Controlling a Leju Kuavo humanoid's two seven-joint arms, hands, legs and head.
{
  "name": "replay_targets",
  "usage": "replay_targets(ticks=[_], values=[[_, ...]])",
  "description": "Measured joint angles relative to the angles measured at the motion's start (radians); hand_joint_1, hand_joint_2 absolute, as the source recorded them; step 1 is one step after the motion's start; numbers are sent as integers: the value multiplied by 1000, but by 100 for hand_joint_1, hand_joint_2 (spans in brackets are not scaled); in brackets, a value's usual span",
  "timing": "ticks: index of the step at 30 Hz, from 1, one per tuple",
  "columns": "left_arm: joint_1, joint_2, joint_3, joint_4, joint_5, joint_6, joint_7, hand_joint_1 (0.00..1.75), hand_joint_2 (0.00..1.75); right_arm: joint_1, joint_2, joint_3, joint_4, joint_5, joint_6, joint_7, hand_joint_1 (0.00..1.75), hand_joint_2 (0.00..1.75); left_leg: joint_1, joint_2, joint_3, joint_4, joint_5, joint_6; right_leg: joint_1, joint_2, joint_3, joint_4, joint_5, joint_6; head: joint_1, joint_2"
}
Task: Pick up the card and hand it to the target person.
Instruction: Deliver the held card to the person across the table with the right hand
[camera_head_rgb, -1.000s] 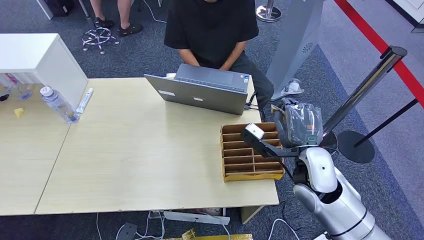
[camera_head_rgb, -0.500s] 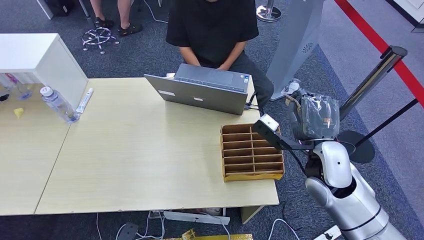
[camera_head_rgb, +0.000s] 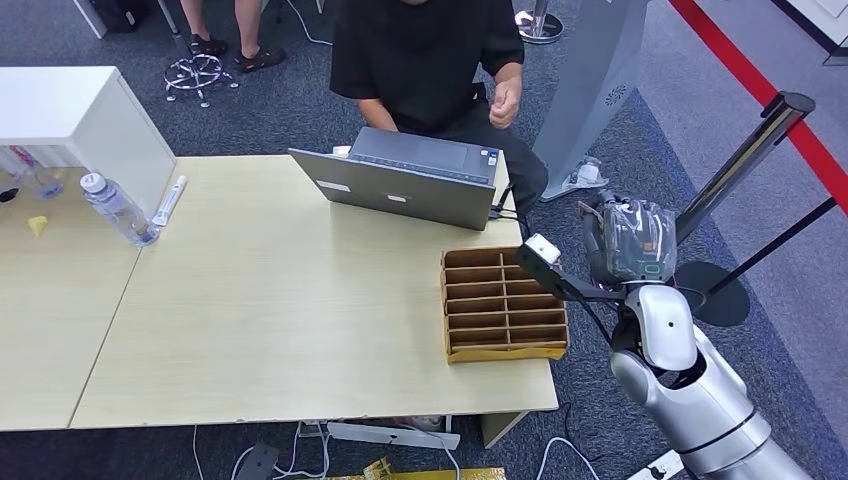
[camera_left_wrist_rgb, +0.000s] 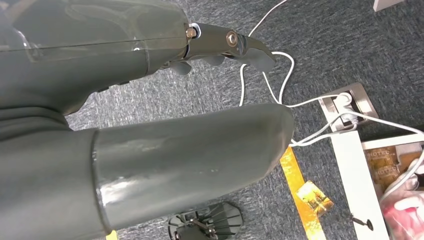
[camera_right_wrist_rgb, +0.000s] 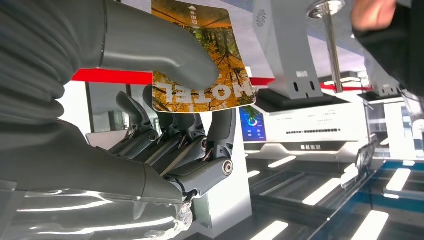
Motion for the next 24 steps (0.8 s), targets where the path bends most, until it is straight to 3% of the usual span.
replay_targets(ticks=[14, 24], values=[[-1, 0, -11, 0, 10, 4, 0, 0, 0, 0, 8, 2, 53, -1, 1, 0, 154, 175, 0, 0, 0, 0, 0, 0, 0, 0, 0, 0, 0, 0, 0, 0], [-1, 0, -22, 0, 17, 12, 3, 0, 0, -2, 11, 2, 74, -2, 1, -4, 143, 175, 0, 0, 0, 0, 0, 0, 0, 0, 0, 0, 0, 0, 0, 0]])
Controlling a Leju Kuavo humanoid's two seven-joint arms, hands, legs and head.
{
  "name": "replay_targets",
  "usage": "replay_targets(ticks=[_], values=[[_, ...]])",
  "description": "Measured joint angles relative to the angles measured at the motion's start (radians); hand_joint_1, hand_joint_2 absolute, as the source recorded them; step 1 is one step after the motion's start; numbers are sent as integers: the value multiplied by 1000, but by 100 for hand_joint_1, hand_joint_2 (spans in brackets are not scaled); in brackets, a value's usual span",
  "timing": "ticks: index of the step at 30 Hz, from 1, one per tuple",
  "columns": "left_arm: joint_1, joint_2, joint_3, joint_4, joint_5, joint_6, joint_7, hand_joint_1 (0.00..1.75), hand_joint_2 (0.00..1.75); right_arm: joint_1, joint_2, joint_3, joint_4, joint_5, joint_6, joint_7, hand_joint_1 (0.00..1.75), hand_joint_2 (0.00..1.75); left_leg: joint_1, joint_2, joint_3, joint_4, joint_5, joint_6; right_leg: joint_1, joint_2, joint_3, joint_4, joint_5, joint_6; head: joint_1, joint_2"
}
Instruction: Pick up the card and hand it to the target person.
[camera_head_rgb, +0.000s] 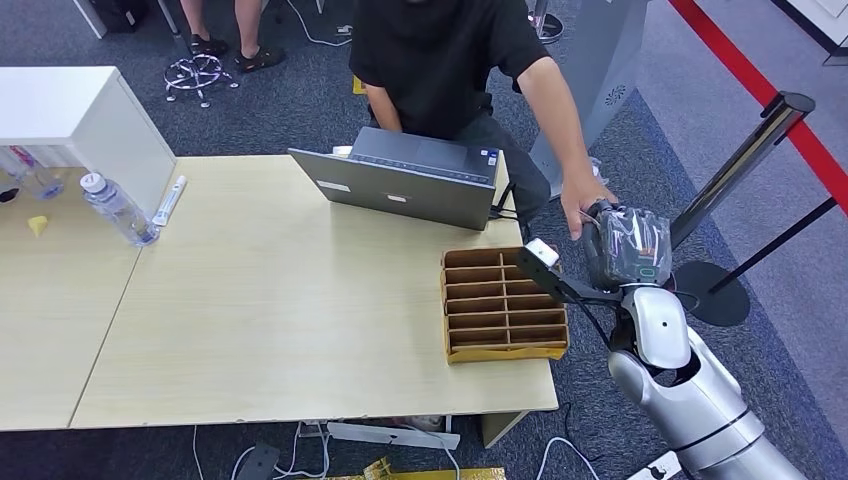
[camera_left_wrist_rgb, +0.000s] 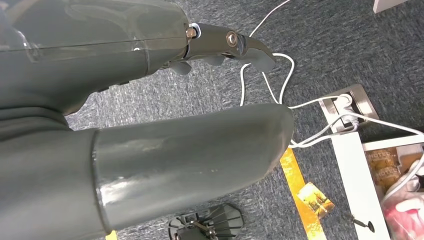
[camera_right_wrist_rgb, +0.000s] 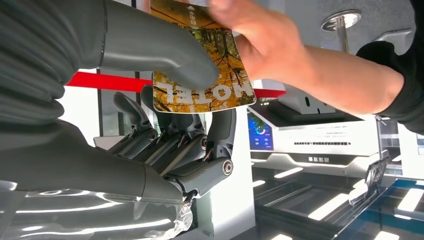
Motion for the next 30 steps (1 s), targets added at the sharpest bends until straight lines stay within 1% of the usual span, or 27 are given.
replay_targets(ticks=[3, 9, 10, 11, 13, 14, 15, 17, 21, 25, 27, 30], values=[[0, 0, -1, 0, 2, 3, 3, 0, 0, -2, 0, 0, 3, 0, -1, -1, 134, 175, 0, 0, 0, 0, 0, 0, 0, 0, 0, 0, 0, 0, 0, 0], [-1, 0, -7, 0, 3, 3, 10, 0, 0, -5, 1, 0, 7, 1, -1, -2, 126, 175, 0, -1, 0, 0, 0, 0, 0, 0, 0, 0, 0, 0, 0, 0], [-1, 0, -7, 0, 3, 3, 14, 0, 0, -5, 1, 0, 7, 1, -1, -2, 117, 175, 0, -1, 0, 0, 0, 0, 0, 0, 0, 0, 0, 0, 0, 0], [-1, 0, -7, 0, 3, 4, 18, 0, 0, -5, 1, 0, 7, 1, -1, -2, 93, 175, 0, -1, 0, 0, 0, 0, 0, 0, 0, 0, 0, 0, 0, 0], [-1, 0, -8, 0, 3, 6, 25, 0, 0, -5, 2, 0, 9, 1, -1, -1, 31, 175, 0, -1, 0, 0, 0, 0, 0, 0, 0, 0, 0, 0, 0, 0], [-1, 0, -8, 0, 3, 7, 28, 0, 0, -5, 2, 0, 9, 1, -1, -1, 8, 175, 0, -1, 0, 0, 0, 0, 0, 0, 0, 0, 0, 0, 0, 0], [-1, 0, -8, 0, 3, 7, 30, 0, 0, -5, 2, 0, 10, 1, -1, -1, 0, 175, 0, -1, 0, 0, 0, 0, 0, 0, 0, 0, 0, 0, 0, 0], [-1, 0, -8, 0, 4, 8, 34, 0, 0, -5, 2, 0, 13, 0, 1, 2, 0, 175, 0, -1, 0, 0, 0, 0, 0, 0, 0, 0, 0, 0, 0, 0], [-1, 0, -10, 0, 12, 9, 37, 0, 0, -5, 2, 1, 19, -8, 13, 10, 0, 0, 0, -1, 0, 0, 0, 0, 0, 0, 0, 0, 0, 0, 0, 0], [-1, 0, -14, 0, 17, 9, 37, 0, 0, -5, 3, 2, 23, -18, 20, 16, 0, 175, 0, -1, 0, 0, 0, 0, 0, 0, 0, 0, 0, 0, 0, 0], [-1, 0, -16, 0, 19, 10, 35, 0, 0, -5, 3, 2, 25, -28, 10, 19, 0, 175, 0, -1, 0, 0, 0, 0, 0, 0, 0, 0, 0, 0, 0, 0], [-1, 0, -18, 0, 26, 16, 33, 0, 0, -4, 4, 1, 25, -54, -36, 22, 0, 175, 0, -1, 0, 0, 0, 0, 0, 0, 0, 0, 0, 0, 0, 0]])
